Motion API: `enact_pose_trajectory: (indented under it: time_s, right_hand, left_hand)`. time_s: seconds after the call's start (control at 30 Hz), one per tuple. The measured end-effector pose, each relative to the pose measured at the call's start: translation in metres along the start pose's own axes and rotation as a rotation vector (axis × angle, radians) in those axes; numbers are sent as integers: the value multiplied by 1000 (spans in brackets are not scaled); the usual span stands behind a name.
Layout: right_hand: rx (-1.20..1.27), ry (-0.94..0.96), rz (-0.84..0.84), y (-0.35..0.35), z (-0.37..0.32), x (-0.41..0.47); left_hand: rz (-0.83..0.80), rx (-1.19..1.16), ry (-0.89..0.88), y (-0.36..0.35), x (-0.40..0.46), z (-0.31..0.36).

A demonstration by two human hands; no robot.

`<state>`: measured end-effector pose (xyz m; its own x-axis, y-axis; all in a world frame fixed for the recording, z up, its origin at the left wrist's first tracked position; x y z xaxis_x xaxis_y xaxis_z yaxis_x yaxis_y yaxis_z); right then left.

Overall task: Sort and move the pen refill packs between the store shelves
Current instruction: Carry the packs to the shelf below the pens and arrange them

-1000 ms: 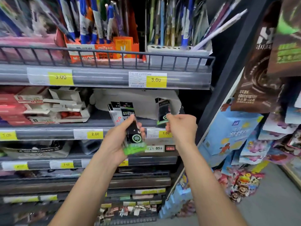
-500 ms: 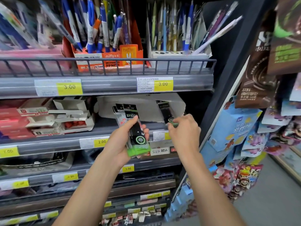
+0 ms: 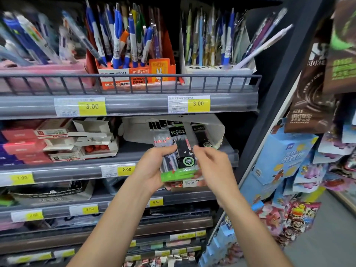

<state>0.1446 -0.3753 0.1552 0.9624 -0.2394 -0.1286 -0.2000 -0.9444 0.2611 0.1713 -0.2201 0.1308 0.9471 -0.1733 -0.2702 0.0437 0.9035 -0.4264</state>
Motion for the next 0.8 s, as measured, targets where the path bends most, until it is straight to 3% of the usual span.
enact_pose_trajectory:
  time_s: [0.1,0.47,0.63,0.8]
  right_hand:
    - [140,-59,-141,-11,10,-11]
    - [118,-45,-207,-10,6,0]
    - [214,-95,-17,5,3,25]
    - [-78,-30,169,1,-15,49]
  left_hand:
    - [51,23,-30,2,3,0]
    - [148,10,-63,10,7,-1]
    - [234,-77,-91,19,4,5]
    - [246,-241,-60,26,-2,5]
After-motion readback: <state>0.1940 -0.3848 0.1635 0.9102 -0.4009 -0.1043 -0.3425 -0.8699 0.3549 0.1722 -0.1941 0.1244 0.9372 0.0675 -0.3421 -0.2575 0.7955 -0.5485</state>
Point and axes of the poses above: each hand's wrist, its own x-axis towards the middle knuckle, its own y-axis out of the back of the hand, z = x × y, the point moved 8 cm from there along x, towards the middle knuckle, and after that the axes turned 9 degrees about -y, right-handed, at the moved point
